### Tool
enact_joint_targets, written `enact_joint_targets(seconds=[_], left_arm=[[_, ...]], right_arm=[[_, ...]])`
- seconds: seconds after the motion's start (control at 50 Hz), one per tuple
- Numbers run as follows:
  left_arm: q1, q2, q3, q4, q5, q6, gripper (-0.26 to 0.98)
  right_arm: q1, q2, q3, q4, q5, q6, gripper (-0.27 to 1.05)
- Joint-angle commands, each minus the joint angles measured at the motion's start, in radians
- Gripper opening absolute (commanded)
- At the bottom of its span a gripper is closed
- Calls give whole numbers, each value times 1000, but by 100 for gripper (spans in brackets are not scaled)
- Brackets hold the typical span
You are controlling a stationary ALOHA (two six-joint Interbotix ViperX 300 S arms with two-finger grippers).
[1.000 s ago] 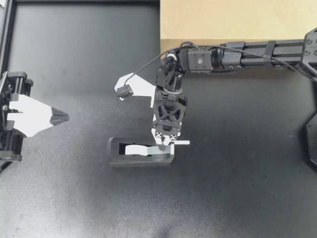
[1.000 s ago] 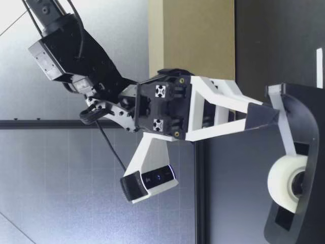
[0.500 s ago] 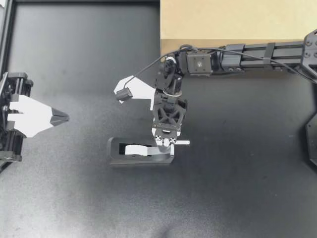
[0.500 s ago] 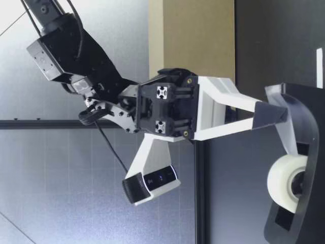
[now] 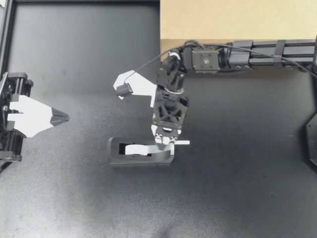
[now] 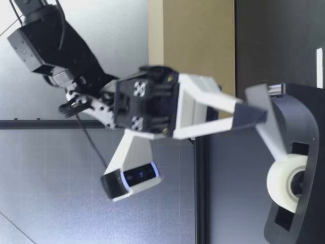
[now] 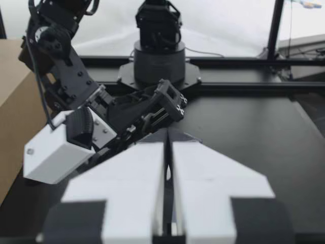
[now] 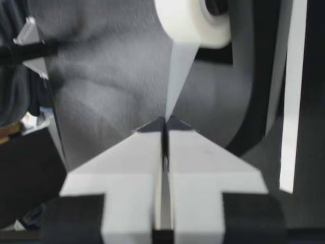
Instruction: Cut a small piece of tape from the tape dispenser then place it on the cardboard box's edge.
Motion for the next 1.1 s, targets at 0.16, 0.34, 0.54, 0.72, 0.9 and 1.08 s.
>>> enact_joint_targets(seconds=[0.16, 0.34, 0.54, 0.72, 0.9, 1.08], left_arm=[[0, 5, -12, -2, -9, 0, -12], [0, 5, -14, -2, -9, 3, -12], [0, 5, -14, -2, -9, 5, -12], [0, 5, -12, -2, -9, 6, -12], [0, 5, -11, -2, -9, 6, -12], [-2, 5, -12, 0, -9, 6, -12]], right_arm=[[-26, -126, 92, 5, -60, -5, -8], [-31, -158, 161, 5, -89, -6, -8], [-32, -166, 189, 3, -104, -9, -8], [-31, -176, 196, 6, -104, -8, -8], [-31, -196, 195, 26, -104, -5, -8], [-31, -187, 204, 38, -104, -8, -8]])
